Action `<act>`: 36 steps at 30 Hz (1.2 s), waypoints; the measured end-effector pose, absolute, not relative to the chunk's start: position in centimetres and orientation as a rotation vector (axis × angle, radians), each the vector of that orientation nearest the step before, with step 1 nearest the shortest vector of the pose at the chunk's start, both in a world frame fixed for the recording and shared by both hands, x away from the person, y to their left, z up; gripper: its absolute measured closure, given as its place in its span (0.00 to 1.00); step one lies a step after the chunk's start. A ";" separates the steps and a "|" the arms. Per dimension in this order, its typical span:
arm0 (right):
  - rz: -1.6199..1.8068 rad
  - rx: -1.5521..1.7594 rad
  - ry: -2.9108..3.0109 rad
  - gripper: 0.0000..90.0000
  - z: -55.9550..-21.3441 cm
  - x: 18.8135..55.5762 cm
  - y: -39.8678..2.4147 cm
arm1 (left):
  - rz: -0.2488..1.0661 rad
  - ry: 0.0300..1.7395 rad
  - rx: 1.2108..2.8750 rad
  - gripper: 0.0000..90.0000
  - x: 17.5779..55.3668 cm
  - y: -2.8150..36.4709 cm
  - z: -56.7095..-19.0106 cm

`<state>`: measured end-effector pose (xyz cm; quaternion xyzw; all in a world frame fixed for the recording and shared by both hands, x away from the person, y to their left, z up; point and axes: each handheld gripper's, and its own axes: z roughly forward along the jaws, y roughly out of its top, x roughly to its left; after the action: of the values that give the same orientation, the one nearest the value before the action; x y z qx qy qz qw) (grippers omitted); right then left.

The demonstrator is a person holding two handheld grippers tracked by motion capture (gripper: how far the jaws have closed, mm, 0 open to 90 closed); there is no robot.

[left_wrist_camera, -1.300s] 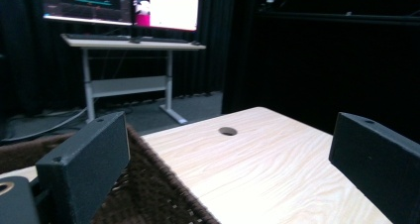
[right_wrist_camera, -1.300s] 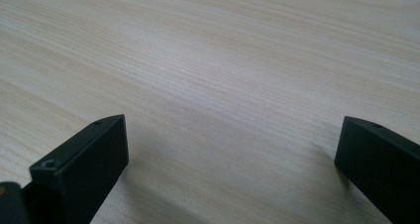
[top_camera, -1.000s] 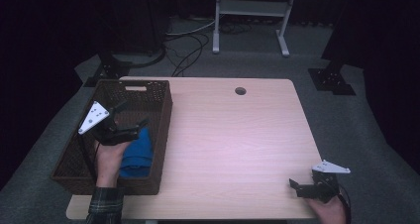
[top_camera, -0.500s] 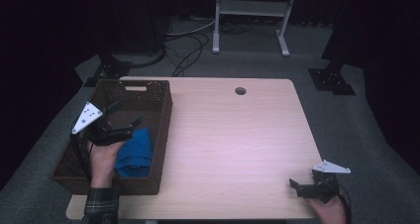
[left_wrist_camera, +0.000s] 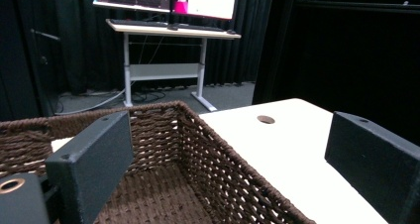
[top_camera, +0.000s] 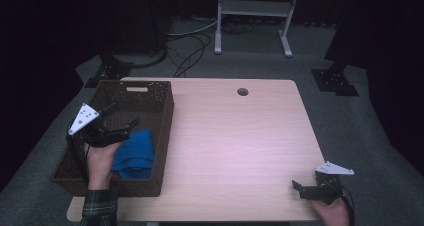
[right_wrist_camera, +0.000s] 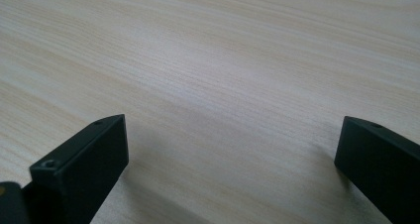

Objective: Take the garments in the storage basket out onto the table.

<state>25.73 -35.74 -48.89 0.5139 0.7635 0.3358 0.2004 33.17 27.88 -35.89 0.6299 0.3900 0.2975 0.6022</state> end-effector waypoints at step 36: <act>0.936 1.437 2.133 0.00 -48.9 25.7 -35.8 | 0.653 1.067 1.541 0.05 33.9 29.0 -37.0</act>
<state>25.74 -35.75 -48.89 0.5142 0.7634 0.3352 0.2011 33.91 29.00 -36.96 0.6501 0.4500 0.2754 0.5468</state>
